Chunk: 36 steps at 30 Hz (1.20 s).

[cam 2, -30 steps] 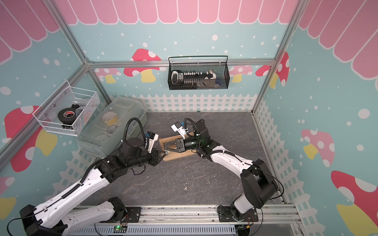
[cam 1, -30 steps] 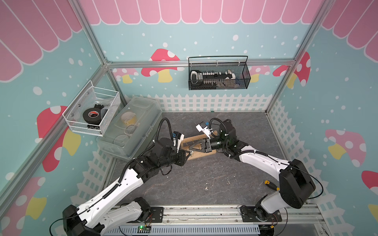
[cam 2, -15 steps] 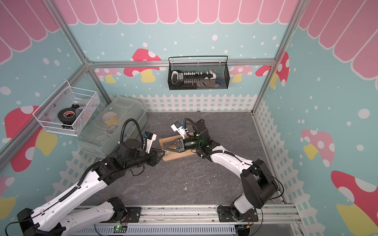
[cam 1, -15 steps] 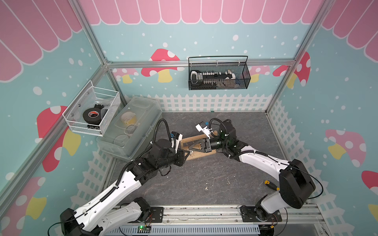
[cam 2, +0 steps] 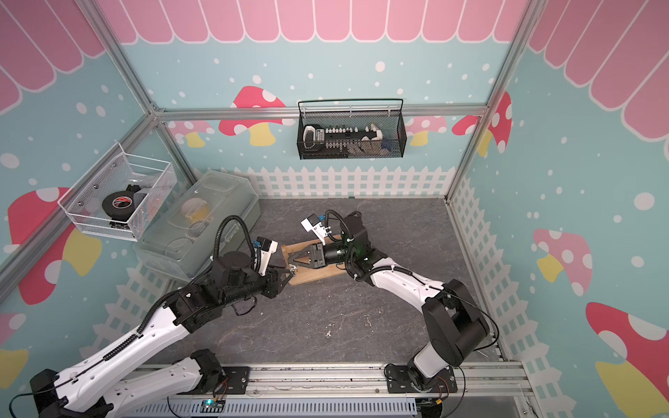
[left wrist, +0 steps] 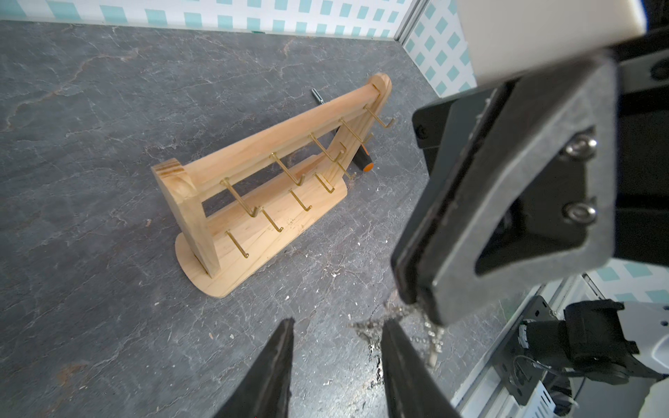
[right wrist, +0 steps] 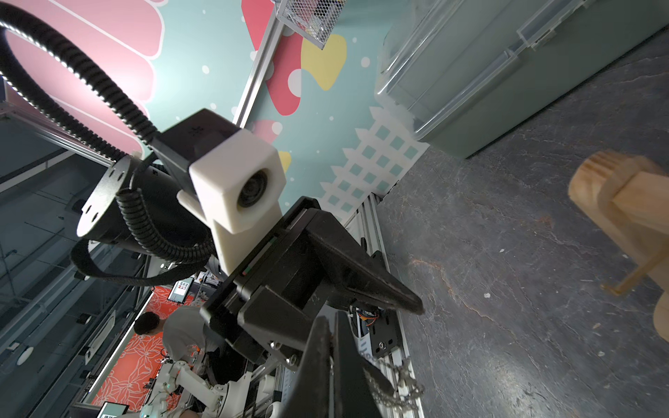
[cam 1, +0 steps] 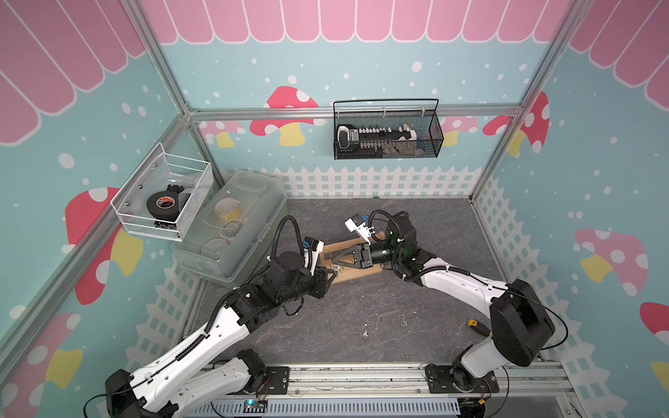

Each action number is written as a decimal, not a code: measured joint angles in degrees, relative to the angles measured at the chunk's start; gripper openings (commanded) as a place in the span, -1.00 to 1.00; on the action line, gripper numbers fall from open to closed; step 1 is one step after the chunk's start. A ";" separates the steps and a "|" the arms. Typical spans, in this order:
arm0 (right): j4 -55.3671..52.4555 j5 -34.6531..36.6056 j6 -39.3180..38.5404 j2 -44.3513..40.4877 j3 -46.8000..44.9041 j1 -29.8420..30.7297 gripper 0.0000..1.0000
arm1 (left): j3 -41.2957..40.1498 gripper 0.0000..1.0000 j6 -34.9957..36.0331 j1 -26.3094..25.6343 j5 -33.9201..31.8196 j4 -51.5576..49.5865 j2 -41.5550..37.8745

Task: Hang the necklace on the jewelry display stand
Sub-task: Pick up the necklace from the center of the board.

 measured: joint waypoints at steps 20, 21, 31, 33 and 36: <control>4.98 -1.03 3.74 0.76 0.00 0.76 -1.00 | -1.11 -0.28 1.22 -0.04 -4.04 3.10 0.00; 5.14 -1.03 3.85 0.85 0.00 0.76 -1.00 | -1.38 -0.28 1.20 -0.07 -4.09 3.41 0.00; 7.30 -1.05 5.46 1.90 0.00 0.76 -1.00 | -2.97 -0.54 -0.04 -0.44 -4.07 6.29 -0.31; 7.50 -1.05 5.53 1.92 0.00 0.76 -1.00 | -2.97 -0.61 -0.09 -0.44 -4.07 6.49 -0.39; 7.72 -1.05 5.55 1.92 0.00 0.76 -1.00 | -2.97 -0.73 -0.09 -0.44 -4.17 6.62 -0.59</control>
